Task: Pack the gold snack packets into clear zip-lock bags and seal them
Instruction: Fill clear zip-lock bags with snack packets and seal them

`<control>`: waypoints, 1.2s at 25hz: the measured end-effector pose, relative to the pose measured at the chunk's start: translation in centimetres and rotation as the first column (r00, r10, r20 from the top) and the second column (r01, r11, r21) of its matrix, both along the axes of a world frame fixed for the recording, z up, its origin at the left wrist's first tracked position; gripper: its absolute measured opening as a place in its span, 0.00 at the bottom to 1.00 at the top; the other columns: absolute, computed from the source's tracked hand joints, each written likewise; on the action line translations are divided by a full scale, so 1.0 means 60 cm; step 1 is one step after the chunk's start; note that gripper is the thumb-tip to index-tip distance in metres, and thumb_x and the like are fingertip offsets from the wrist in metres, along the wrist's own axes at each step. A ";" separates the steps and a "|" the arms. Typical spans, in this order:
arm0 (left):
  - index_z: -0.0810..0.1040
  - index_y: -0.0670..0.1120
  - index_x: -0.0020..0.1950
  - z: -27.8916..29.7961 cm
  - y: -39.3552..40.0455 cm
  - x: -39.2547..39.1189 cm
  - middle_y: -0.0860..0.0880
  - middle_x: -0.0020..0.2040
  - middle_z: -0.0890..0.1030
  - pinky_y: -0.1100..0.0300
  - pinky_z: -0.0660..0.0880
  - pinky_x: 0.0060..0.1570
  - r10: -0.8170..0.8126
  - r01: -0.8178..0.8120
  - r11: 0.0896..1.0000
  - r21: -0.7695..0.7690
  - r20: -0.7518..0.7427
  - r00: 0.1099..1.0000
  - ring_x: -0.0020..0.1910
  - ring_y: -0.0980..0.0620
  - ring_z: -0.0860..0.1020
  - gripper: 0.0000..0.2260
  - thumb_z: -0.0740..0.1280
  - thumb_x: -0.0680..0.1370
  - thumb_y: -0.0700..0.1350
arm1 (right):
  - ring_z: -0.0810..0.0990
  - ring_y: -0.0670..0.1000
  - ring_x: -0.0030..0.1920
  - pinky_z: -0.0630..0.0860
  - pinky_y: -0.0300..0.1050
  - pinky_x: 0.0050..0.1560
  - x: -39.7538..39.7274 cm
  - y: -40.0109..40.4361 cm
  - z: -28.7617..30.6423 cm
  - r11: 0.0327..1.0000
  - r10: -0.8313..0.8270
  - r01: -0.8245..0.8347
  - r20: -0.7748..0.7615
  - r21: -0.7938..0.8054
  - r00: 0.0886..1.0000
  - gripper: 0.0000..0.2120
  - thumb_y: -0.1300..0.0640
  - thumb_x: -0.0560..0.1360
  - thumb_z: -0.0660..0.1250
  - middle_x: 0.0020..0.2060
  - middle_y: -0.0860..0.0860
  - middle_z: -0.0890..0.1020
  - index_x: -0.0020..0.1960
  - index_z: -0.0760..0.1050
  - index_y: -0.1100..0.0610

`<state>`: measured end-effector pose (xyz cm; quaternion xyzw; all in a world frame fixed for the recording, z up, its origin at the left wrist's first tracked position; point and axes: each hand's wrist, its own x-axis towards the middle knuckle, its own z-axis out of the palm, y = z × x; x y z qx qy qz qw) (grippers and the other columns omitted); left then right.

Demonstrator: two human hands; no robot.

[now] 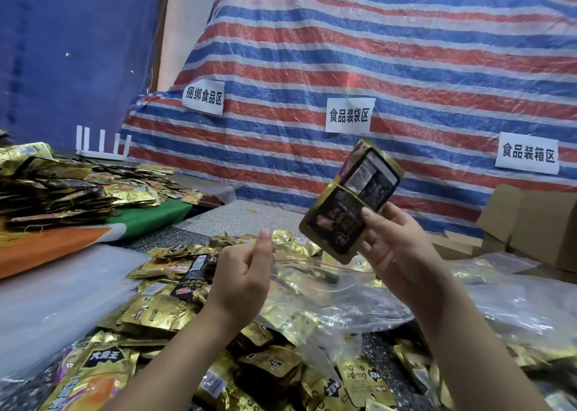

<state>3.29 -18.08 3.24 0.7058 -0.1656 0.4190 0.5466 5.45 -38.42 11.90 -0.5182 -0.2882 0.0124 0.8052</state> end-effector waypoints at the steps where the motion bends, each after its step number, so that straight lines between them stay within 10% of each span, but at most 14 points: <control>1: 0.65 0.34 0.26 0.001 -0.001 -0.001 0.38 0.22 0.65 0.45 0.62 0.23 -0.004 0.004 1.000 -0.002 -0.001 1.000 0.22 0.38 0.64 0.33 0.53 0.78 0.62 | 0.84 0.57 0.52 0.83 0.44 0.45 -0.002 0.000 0.000 1.000 0.011 -0.011 0.006 -0.018 1.000 0.22 0.64 0.72 0.66 0.56 0.61 0.83 0.65 0.72 0.64; 11: 0.66 0.41 0.26 0.007 0.001 -0.003 0.51 0.21 0.65 0.52 0.60 0.24 -0.019 0.021 0.993 -0.117 0.015 1.000 0.22 0.52 0.64 0.29 0.53 0.77 0.62 | 0.84 0.58 0.54 0.81 0.53 0.56 -0.011 0.000 0.000 0.922 -0.043 0.125 0.226 -0.366 0.973 0.19 0.61 0.71 0.68 0.53 0.61 0.85 0.61 0.75 0.63; 14: 0.65 0.45 0.26 0.009 0.000 -0.005 0.53 0.21 0.64 0.50 0.61 0.25 -0.039 0.039 0.988 -0.151 0.002 0.999 0.23 0.51 0.63 0.27 0.54 0.76 0.62 | 0.86 0.55 0.49 0.82 0.47 0.46 -0.012 0.000 -0.001 0.883 -0.025 0.134 0.241 -0.450 0.970 0.14 0.60 0.72 0.69 0.48 0.57 0.86 0.57 0.77 0.61; 23: 0.69 0.40 0.30 0.012 -0.003 -0.010 0.42 0.24 0.69 0.48 0.65 0.25 0.012 -0.007 0.993 -0.115 0.044 0.999 0.23 0.46 0.68 0.29 0.51 0.78 0.62 | 0.86 0.53 0.47 0.83 0.45 0.43 -0.004 0.001 -0.008 0.731 -0.040 0.232 0.298 -0.642 0.954 0.09 0.67 0.78 0.66 0.46 0.53 0.87 0.54 0.80 0.56; 30: 0.75 0.53 0.53 0.009 0.000 0.004 0.53 0.36 0.83 0.66 0.75 0.33 -0.052 0.037 0.972 -0.233 -0.061 0.997 0.32 0.60 0.79 0.15 0.57 0.80 0.62 | 0.87 0.54 0.46 0.83 0.48 0.43 0.004 -0.004 -0.005 0.798 -0.196 0.323 0.288 -0.509 0.937 0.10 0.68 0.79 0.65 0.45 0.53 0.87 0.54 0.81 0.57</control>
